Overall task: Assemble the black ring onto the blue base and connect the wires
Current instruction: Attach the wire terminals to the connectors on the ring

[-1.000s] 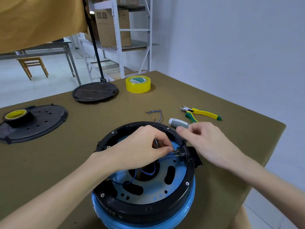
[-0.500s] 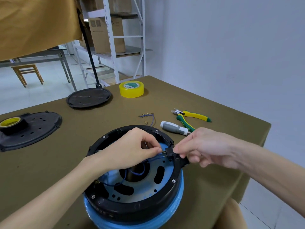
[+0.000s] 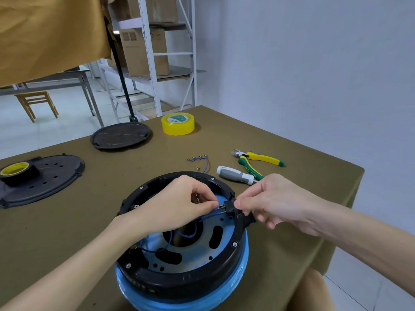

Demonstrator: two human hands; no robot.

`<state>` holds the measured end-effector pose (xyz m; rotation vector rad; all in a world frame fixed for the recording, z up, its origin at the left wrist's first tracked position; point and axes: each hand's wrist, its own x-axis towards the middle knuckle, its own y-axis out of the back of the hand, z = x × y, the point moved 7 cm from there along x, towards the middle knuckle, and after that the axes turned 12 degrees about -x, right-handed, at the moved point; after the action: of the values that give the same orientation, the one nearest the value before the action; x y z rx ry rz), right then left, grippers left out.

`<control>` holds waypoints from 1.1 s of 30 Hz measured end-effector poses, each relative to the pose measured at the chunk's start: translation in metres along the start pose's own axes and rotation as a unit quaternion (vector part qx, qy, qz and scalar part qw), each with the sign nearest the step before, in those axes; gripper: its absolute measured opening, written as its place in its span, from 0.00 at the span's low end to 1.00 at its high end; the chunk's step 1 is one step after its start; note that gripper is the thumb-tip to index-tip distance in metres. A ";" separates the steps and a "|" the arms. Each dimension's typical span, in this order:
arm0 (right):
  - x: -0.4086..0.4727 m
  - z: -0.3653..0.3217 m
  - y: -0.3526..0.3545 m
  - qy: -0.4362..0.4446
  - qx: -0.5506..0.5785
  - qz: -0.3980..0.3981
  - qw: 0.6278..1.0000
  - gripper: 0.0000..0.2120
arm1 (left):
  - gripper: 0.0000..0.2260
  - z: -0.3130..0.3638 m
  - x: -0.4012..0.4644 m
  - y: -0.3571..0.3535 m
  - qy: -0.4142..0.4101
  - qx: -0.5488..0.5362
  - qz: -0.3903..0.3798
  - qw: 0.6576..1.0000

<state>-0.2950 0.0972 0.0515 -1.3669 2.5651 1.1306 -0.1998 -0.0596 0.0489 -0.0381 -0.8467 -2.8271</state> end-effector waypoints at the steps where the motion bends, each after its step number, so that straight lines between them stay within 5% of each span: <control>1: 0.000 0.000 -0.001 0.002 0.001 0.006 1.000 0.04 | 0.06 0.000 0.000 0.000 0.000 0.000 0.001 1.000; 27: 0.009 0.013 -0.010 -0.047 0.144 -0.041 0.988 0.05 | 0.10 0.002 0.008 -0.004 0.003 -0.031 -0.013 0.999; 33: 0.004 0.009 -0.003 0.008 0.033 0.001 0.999 0.04 | 0.07 0.002 -0.001 0.001 -0.002 0.007 -0.005 1.000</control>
<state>-0.2975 0.0988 0.0419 -1.3649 2.5895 1.0308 -0.1989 -0.0597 0.0509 -0.0361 -0.8710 -2.8316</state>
